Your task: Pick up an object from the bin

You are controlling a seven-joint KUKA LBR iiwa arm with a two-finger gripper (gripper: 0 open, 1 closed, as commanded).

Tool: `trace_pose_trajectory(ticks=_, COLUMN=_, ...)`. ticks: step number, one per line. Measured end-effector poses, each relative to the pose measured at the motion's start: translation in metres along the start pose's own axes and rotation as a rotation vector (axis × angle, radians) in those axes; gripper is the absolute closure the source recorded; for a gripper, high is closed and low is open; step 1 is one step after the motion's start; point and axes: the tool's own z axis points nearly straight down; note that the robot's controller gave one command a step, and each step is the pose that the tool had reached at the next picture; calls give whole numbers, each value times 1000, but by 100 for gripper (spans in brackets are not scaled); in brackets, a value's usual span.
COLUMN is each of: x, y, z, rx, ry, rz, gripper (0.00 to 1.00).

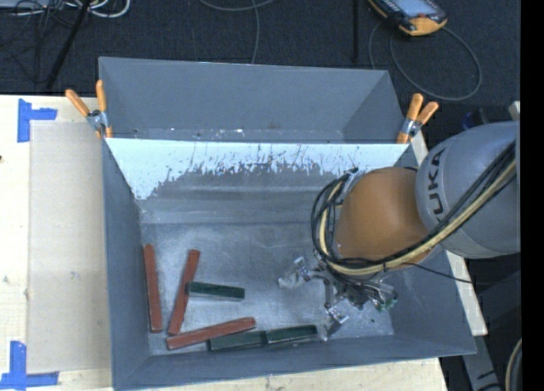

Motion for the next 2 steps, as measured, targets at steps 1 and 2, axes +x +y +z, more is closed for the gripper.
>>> trace_pose_trajectory(ticks=1, x=-3, y=4, z=-1, rx=0, ry=-1, rz=71, gripper=0)
trace_pose_trajectory(ticks=2, x=-3, y=9, z=-16, rx=-1, ry=0, rz=54, gripper=0)
